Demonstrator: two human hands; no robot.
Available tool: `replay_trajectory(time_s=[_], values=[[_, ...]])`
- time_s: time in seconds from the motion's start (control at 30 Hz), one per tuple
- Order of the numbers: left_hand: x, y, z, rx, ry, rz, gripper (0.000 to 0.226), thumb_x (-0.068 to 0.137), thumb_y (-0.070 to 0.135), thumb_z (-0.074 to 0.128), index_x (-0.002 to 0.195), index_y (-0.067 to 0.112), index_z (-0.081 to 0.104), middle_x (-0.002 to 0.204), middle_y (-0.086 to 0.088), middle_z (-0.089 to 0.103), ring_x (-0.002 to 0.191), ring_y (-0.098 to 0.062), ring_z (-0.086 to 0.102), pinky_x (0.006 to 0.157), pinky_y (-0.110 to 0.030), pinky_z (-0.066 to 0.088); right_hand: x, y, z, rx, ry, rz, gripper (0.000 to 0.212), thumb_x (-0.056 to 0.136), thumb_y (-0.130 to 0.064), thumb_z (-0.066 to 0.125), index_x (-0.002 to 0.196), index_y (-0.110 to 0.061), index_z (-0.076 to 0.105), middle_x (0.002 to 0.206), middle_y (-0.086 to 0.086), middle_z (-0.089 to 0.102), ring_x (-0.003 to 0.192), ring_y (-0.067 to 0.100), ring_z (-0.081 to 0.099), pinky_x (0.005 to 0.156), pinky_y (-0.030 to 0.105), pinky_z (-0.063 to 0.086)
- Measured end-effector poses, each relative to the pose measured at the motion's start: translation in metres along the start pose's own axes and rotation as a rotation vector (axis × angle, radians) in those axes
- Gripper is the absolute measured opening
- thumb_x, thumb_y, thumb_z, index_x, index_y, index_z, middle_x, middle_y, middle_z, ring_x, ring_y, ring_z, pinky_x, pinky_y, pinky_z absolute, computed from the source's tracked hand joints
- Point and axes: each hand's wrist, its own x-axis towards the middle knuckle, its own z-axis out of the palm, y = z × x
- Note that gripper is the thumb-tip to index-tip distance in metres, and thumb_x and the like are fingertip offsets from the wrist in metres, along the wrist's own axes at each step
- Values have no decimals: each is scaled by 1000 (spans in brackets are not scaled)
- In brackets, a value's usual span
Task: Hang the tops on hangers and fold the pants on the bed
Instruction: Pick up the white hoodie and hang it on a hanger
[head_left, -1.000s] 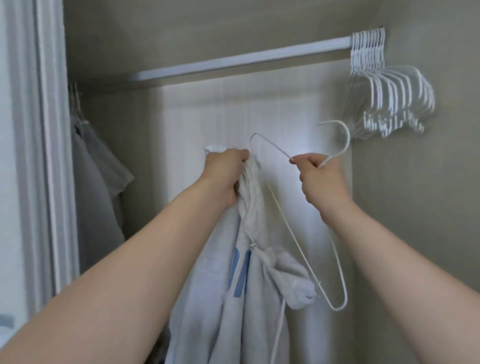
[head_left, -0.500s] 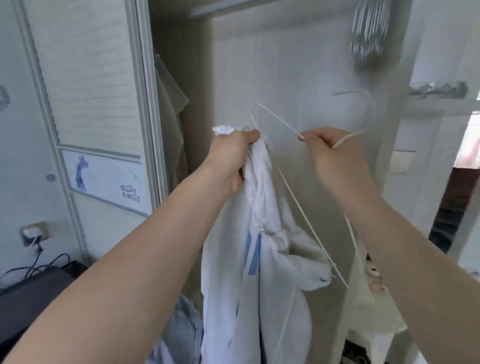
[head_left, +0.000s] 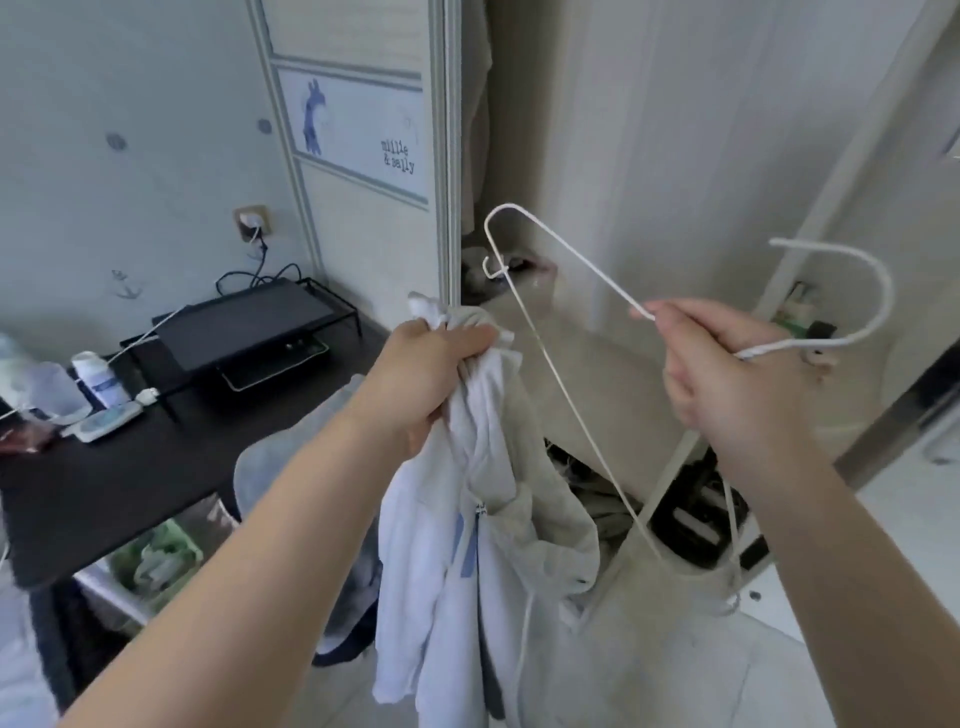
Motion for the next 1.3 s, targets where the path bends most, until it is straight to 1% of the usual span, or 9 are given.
replay_trajectory(time_s=[0.1,0.23,0.33,0.47,0.6,0.7,0.93,1.13,1.3], values=[[-48,-40,-44,39,84,-65,14,89,14,74,95,2,69,90,-10,77,88,-22,75,89,-42,58,-65,15,20,15,-74,107,23,100,-18,57,92,-24,78,48,-8,29,41,8,23,40,16,20],[-108,-78,-105,74,151,-198,24,91,14,72,109,0,66,108,-20,73,100,-32,73,94,-55,56,-145,26,46,47,-184,238,20,96,-23,58,91,-22,77,45,-9,31,38,8,23,40,14,21],[-147,-98,-150,84,219,-237,18,90,13,73,105,3,68,103,-17,75,96,-31,74,90,-52,58,-199,32,63,16,-274,307,21,92,-31,59,87,-18,75,45,-4,34,38,9,25,41,15,23],[-188,-108,-201,119,307,-221,10,89,16,75,97,11,71,91,-8,78,86,-25,76,70,-37,62,-253,41,77,9,-404,396,32,102,-13,52,74,-16,67,45,-3,33,38,11,23,44,15,22],[-228,-103,-247,151,436,-159,7,88,14,76,93,13,72,88,-5,78,85,-23,76,81,-43,62,-289,37,106,43,-575,443,33,101,-19,52,71,-15,65,45,-4,30,40,12,22,44,16,21],[-254,-93,-274,199,531,-129,9,86,18,78,92,14,72,92,-7,78,88,-24,76,86,-48,61,-303,25,124,53,-677,410,30,88,-37,58,72,-12,64,46,0,31,41,14,23,44,17,23],[-306,-69,-302,359,618,-50,13,85,22,76,93,13,72,92,-6,77,87,-21,75,86,-49,60,-321,-6,175,115,-833,319,29,97,-16,52,70,-15,63,47,-2,30,42,12,23,43,18,22],[-347,-54,-309,569,705,19,15,81,25,77,90,14,71,82,-2,74,78,-16,72,73,-40,59,-345,-27,219,45,-861,92,27,88,-43,51,72,-23,60,48,-2,36,46,11,31,47,24,28],[-375,-49,-298,555,681,69,18,78,22,78,90,11,70,87,-10,73,85,-26,72,77,-48,60,-367,-22,260,-64,-896,-35,31,99,-26,54,68,-22,54,56,-2,49,51,14,42,50,26,34]])
